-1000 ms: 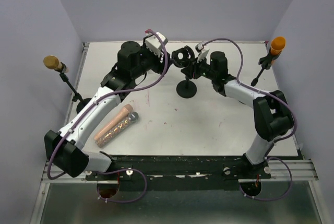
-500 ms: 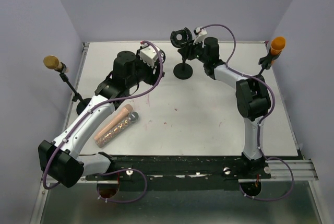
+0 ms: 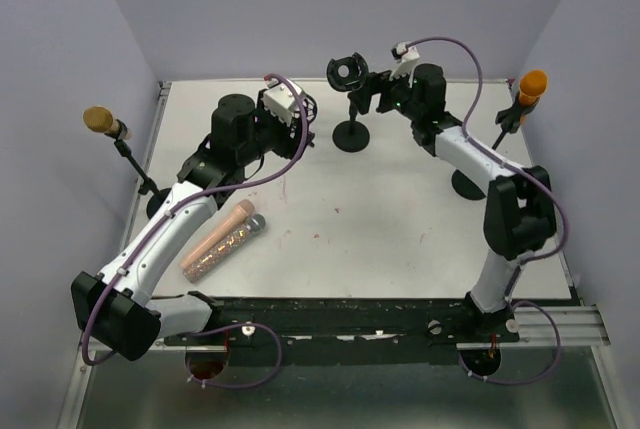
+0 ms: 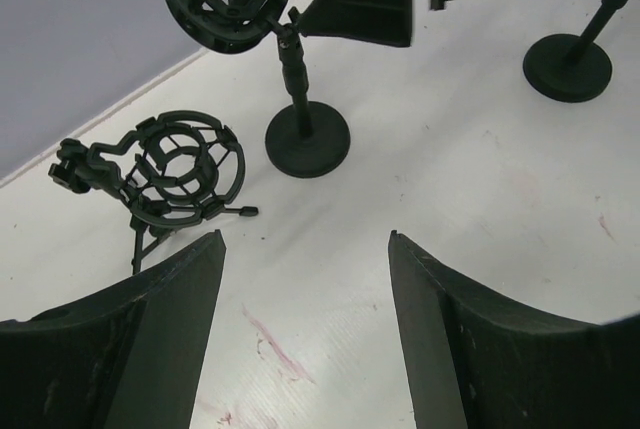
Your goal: Remove the microphone from the stand
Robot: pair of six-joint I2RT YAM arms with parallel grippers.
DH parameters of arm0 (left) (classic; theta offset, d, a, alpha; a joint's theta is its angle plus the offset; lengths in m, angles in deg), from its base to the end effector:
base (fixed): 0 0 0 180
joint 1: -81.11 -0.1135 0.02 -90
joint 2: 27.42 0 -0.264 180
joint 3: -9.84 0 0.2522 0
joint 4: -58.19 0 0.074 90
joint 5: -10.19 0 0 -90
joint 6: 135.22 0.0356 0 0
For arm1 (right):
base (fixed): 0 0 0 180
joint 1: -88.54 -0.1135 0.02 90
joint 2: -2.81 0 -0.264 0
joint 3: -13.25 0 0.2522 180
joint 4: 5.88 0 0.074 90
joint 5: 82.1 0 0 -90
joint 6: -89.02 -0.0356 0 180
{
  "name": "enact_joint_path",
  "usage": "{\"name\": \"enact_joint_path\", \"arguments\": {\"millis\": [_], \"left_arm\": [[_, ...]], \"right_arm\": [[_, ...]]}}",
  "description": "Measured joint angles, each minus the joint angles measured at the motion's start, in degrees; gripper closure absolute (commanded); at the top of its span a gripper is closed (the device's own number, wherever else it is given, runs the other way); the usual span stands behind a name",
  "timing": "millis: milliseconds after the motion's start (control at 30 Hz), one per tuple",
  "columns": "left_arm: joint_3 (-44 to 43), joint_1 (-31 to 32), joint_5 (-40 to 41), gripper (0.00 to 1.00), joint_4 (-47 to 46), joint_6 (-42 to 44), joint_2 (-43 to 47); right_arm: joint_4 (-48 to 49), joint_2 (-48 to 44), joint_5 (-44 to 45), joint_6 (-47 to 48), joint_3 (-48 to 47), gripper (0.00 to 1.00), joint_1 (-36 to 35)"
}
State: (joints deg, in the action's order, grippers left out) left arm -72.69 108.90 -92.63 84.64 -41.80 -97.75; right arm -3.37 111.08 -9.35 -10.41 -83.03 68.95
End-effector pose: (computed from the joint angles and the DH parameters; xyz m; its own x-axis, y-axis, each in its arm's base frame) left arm 0.2467 -0.1389 0.3886 -0.1789 0.1600 -0.9708 0.6567 0.7541 0.0033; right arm 0.4261 0.1628 0.2940 -0.2507 0.0769 -0.9650 -0.5623 0.7999 0.2098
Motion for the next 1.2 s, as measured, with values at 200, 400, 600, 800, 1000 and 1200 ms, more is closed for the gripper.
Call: {"name": "enact_joint_path", "arguments": {"millis": [200, 400, 600, 800, 1000, 1200], "left_arm": [[-0.2, -0.3, -2.6, 0.26, -0.8, 0.0, 0.0], [-1.0, -0.3, -5.4, 0.27, -0.7, -0.5, -1.2], [-6.1, -0.3, -8.9, 0.28, -0.9, -4.0, -6.9], [-10.1, -0.2, -10.9, 0.29, -0.7, -6.5, -10.6], [-11.5, 0.4, -12.5, 0.29, -0.6, -8.3, -11.7], [-10.6, 0.8, -12.8, 0.30, -1.5, -9.7, -11.5]], "right_arm": [[-6.7, -20.3, -9.3, 3.5, 10.3, 0.00, 0.6], [-25.4, -39.6, -18.3, 15.6, 14.7, 0.08, 0.2], [-42.6, -55.7, -9.2, 24.8, 13.7, 0.17, 0.2], [-51.2, -61.2, 8.2, 27.1, 9.8, 0.19, 2.7], [-50.5, -55.3, 20.9, 26.9, 3.6, 0.01, 8.8], [-45.0, -45.4, 30.2, 28.7, -3.1, 0.00, 10.4]]}}
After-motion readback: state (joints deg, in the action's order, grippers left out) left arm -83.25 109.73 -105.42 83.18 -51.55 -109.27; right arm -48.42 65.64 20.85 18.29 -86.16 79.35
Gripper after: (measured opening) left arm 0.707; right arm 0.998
